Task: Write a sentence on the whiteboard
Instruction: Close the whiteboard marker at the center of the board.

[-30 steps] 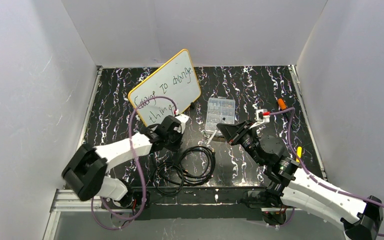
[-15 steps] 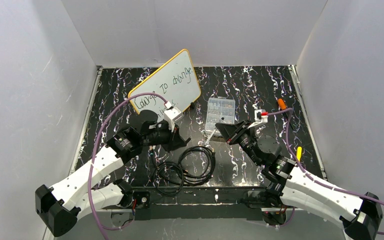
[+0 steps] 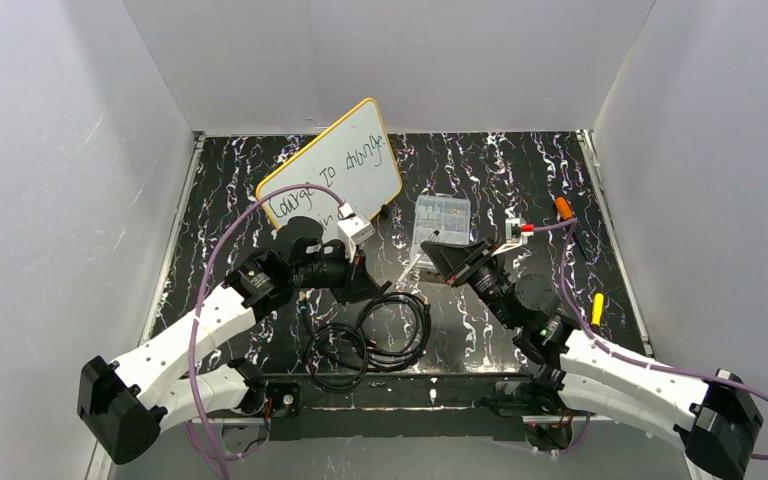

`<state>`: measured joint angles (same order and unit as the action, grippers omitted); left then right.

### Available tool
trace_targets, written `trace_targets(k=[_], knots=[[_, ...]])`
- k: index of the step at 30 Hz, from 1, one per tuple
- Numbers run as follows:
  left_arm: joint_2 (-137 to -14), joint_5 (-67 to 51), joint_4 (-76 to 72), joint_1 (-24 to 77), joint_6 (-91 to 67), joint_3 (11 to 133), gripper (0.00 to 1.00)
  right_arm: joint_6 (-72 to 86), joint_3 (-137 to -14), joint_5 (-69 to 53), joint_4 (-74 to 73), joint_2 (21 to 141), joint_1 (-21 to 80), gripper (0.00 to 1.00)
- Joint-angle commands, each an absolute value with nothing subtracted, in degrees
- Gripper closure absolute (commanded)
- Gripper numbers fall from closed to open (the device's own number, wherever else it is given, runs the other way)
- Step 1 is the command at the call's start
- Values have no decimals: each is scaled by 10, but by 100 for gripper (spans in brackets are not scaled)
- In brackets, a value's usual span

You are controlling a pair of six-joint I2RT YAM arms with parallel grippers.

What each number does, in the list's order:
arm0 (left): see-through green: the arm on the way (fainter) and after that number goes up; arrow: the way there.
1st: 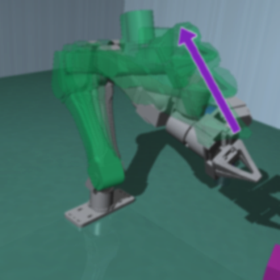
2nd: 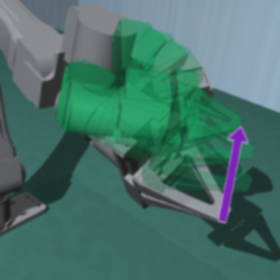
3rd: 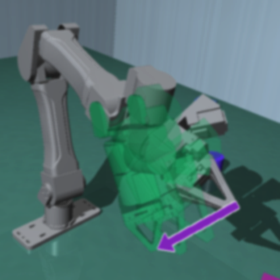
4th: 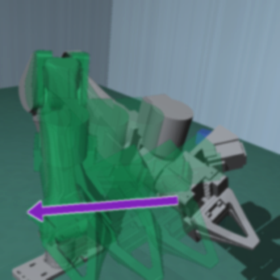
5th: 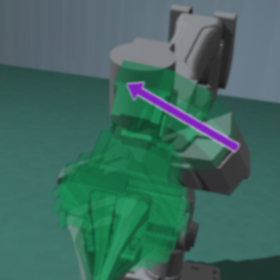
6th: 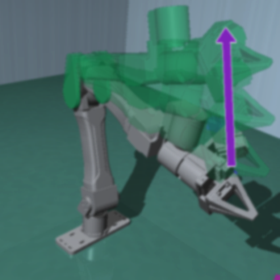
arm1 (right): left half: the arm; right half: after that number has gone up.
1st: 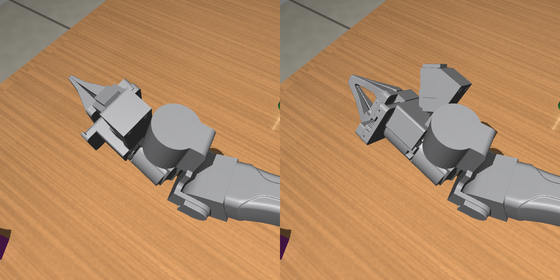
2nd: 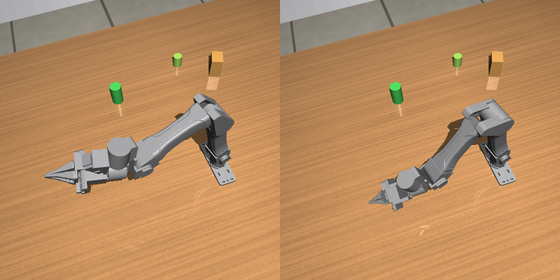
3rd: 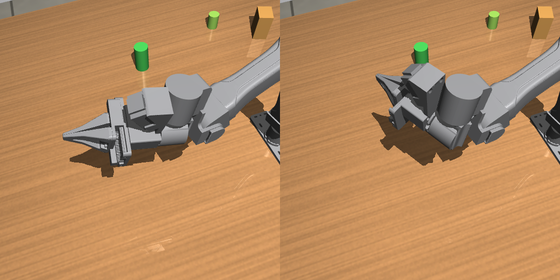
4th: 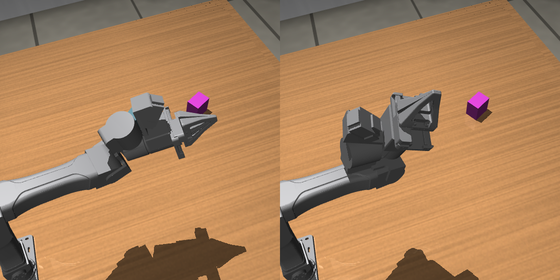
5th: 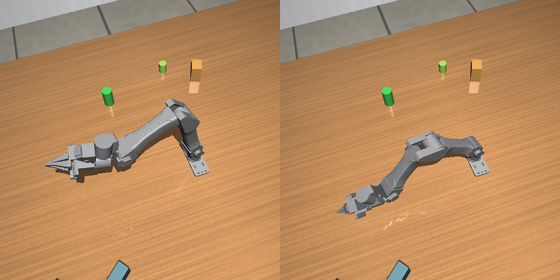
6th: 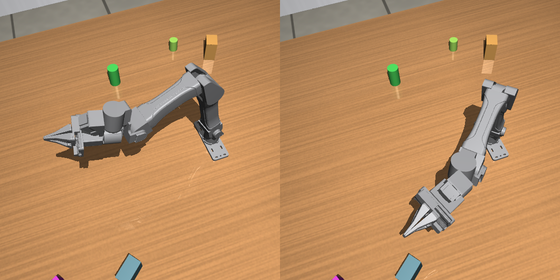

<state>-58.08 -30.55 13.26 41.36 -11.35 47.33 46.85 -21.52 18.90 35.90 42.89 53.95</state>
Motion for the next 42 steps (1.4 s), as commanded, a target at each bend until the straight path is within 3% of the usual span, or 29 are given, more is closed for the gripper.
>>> trace_targets(k=[1, 35, 42], knots=[[-573, -335, 126, 413, -117, 465, 100, 492, -197, 190, 443, 431, 538, 99], [-573, -353, 99, 413, -138, 463, 100, 505, -192, 190, 459, 444, 538, 99], [-566, -326, 25, 413, -204, 451, 100, 507, -195, 182, 458, 453, 538, 99]])
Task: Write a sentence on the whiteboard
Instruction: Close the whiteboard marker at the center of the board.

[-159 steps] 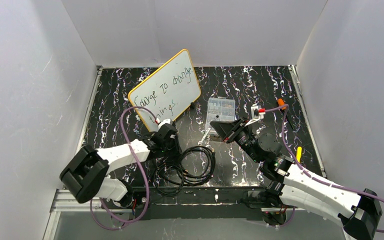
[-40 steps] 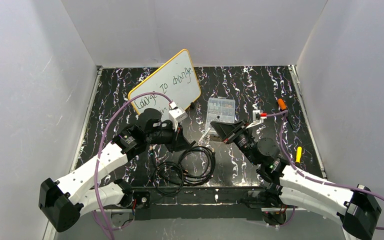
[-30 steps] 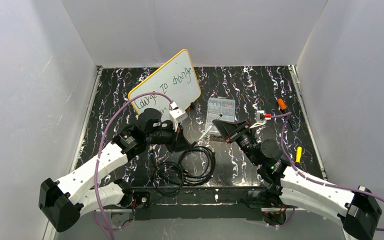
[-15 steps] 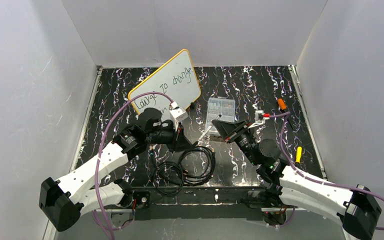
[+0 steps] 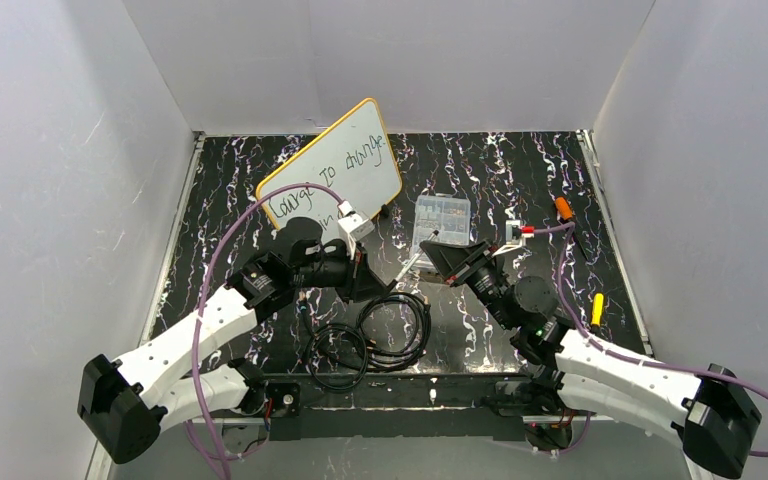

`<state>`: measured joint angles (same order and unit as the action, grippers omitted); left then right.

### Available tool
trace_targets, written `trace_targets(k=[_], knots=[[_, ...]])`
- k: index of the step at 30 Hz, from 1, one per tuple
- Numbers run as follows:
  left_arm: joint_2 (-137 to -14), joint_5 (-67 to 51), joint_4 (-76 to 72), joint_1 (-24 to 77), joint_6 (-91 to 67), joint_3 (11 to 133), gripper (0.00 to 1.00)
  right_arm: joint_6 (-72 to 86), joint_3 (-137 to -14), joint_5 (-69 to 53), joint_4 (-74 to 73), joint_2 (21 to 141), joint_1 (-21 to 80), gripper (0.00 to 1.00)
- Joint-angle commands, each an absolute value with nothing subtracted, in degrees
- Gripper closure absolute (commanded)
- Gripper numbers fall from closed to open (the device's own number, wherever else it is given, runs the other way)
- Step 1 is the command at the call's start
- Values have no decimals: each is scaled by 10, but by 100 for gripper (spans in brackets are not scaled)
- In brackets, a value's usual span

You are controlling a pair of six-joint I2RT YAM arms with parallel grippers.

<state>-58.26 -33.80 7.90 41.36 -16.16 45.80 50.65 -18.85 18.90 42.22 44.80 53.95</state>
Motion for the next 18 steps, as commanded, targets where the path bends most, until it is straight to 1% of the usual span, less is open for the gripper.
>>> trace_targets(k=[1, 4, 9, 18], knots=[[-565, -320, 14, 413, -213, 448, 100, 508, -196, 181, 456, 455, 538, 99], [-561, -300, -32, 413, -244, 433, 100, 509, -198, 177, 453, 457, 539, 99], [-558, -267, -67, 413, -271, 423, 100, 508, -206, 176, 428, 459, 539, 99], [-583, -252, -107, 412, -279, 454, 100, 510, -236, 150, 363, 473, 539, 99]])
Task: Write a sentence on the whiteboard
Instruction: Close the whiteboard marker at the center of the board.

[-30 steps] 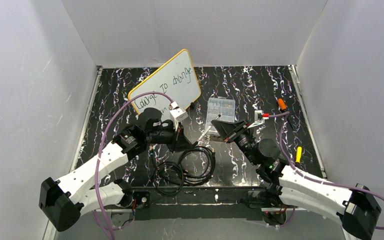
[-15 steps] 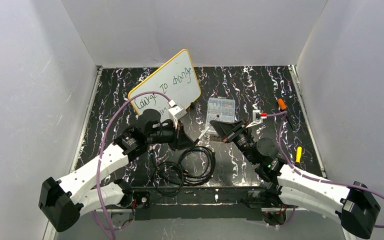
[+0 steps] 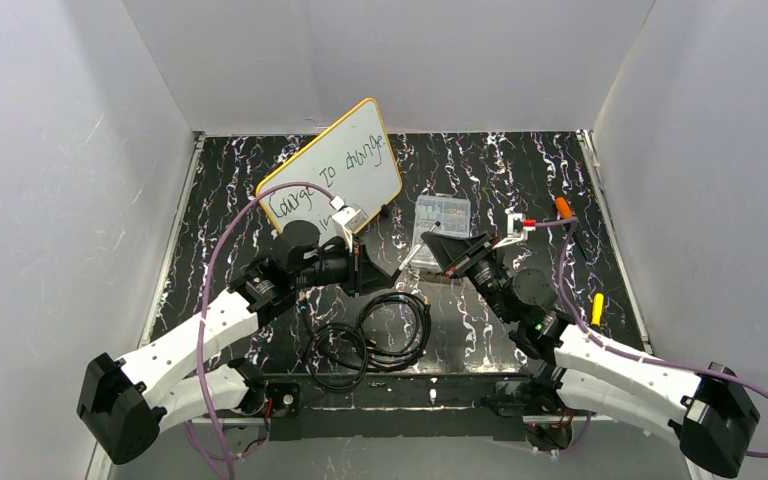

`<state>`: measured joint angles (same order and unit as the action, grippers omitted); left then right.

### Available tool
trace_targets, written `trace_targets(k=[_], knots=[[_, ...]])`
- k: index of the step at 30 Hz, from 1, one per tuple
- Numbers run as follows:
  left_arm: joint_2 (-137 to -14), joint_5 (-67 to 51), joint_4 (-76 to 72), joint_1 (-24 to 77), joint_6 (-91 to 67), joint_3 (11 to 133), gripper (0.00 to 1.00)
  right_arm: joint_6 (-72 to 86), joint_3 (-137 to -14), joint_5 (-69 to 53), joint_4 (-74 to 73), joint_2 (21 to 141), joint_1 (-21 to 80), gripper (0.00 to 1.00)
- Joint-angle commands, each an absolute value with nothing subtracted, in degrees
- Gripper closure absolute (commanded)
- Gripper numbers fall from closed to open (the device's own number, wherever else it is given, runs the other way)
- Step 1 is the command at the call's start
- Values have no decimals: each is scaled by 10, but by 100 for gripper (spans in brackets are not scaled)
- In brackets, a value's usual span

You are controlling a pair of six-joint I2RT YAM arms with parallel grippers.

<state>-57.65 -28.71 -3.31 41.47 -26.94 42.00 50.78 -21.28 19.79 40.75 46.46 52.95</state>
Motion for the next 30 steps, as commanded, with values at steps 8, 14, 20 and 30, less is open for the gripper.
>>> trace_targets(k=[8, 14, 20, 30], knots=[[-594, -245, -112, 413, -261, 473, 100, 530, -261, 143, 281, 482, 539, 99], [-592, -220, -112, 413, -250, 468, 100, 561, -278, 149, 249, 484, 539, 99], [-600, -193, -131, 413, -258, 480, 100, 567, -277, 148, 243, 501, 543, 99], [-623, -165, -171, 413, -272, 496, 100, 572, -274, 145, 239, 518, 552, 99]])
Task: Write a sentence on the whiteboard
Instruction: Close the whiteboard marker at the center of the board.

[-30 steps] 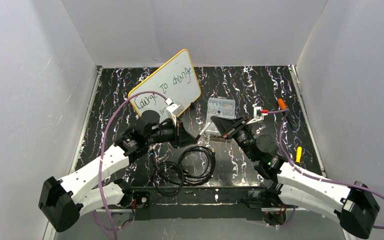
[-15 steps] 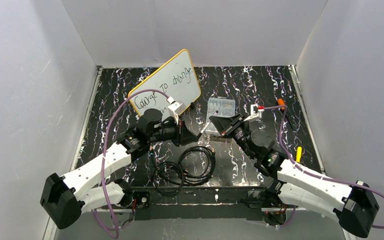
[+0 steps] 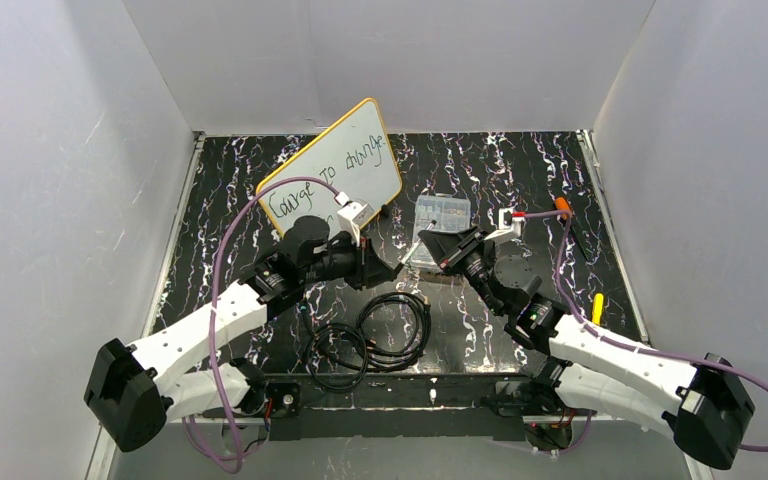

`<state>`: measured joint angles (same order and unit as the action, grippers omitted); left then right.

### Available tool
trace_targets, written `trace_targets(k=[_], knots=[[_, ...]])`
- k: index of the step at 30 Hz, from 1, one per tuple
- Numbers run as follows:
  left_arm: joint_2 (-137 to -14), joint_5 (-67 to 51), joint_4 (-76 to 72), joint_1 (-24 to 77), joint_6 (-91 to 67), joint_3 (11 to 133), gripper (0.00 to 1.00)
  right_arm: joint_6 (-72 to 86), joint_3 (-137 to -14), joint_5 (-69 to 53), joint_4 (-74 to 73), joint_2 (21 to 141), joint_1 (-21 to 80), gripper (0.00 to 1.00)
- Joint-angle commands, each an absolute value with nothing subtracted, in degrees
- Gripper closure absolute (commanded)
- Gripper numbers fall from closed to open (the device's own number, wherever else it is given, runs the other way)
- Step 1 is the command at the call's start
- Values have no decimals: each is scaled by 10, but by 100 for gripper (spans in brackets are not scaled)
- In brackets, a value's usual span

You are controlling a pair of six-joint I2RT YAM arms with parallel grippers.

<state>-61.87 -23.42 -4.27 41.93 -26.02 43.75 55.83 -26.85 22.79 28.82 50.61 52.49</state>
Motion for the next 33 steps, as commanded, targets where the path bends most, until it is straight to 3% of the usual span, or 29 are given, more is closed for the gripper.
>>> trace_targets(k=[1, 33], knots=[[-626, -164, -173, 413, -273, 500, 100, 573, -274, 145, 237, 520, 553, 99], [-643, -135, -222, 413, -283, 520, 100, 623, -259, 191, 181, 551, 633, 99]])
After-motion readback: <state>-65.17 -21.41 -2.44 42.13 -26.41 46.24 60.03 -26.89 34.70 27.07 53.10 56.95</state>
